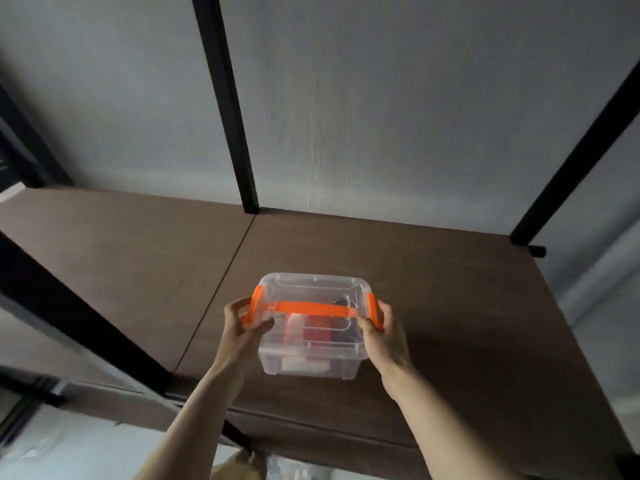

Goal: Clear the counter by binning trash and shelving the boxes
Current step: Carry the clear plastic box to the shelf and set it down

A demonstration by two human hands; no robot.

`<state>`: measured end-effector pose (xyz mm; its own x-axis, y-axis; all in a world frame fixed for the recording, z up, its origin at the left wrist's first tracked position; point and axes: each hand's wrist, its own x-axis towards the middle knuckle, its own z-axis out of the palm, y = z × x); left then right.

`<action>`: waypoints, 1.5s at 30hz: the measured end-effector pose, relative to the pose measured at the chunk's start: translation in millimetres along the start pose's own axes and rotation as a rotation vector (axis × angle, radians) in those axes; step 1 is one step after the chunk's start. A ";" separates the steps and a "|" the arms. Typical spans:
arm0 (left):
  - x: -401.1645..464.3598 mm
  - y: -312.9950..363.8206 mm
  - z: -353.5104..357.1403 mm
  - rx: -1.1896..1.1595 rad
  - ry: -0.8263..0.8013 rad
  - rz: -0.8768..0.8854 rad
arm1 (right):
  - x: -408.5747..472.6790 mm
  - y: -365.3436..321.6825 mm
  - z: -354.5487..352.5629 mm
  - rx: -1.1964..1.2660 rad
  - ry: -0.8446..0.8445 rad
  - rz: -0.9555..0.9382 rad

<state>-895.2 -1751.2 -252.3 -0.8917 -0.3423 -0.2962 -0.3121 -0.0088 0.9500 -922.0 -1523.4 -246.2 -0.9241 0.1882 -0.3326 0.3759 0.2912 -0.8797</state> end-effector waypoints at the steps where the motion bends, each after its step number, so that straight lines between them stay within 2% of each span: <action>1: 0.2 -2.8 0.2 0.000 -0.028 -0.002 | -2.4 5.3 0.8 -0.008 0.018 0.010; 6: 2.9 -16.5 3.2 0.039 -0.114 0.000 | -9.2 22.4 1.5 -0.014 0.058 0.034; 11: 2.3 -27.1 0.4 0.124 -0.132 0.052 | -15.5 29.0 -0.1 -0.075 0.008 0.018; 14: 4.1 -27.1 -0.2 0.251 -0.108 0.076 | -19.6 26.0 -2.0 -0.169 -0.023 -0.002; 16: 2.5 -21.9 2.0 0.447 -0.056 0.106 | -23.7 23.1 -5.9 -0.261 -0.028 -0.036; 20: -10.5 -5.9 4.5 0.800 -0.019 0.264 | -35.0 14.9 -21.9 -0.565 0.013 -0.155; 24: -25.5 14.1 13.4 1.046 -0.085 0.491 | -55.7 -2.3 -43.4 -0.881 0.039 -0.277; 27: -37.3 36.2 24.5 1.177 -0.153 0.650 | -74.8 -18.5 -59.7 -1.006 0.077 -0.369; 32: -71.6 68.3 48.7 1.247 -0.219 0.818 | -107.2 -29.1 -92.7 -1.077 0.133 -0.412; 36: -111.8 86.5 73.9 1.235 -0.287 0.877 | -140.0 -22.9 -133.2 -1.050 0.222 -0.417; 45: -266.2 97.7 159.3 1.239 -0.418 1.048 | -261.0 36.9 -264.8 -0.981 0.427 -0.327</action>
<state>-740.5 -1511.2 -96.4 -0.8243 0.5388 0.1740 0.5632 0.8118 0.1545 -648.7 -1313.4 -101.9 -0.9599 0.2188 0.1752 0.1847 0.9639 -0.1917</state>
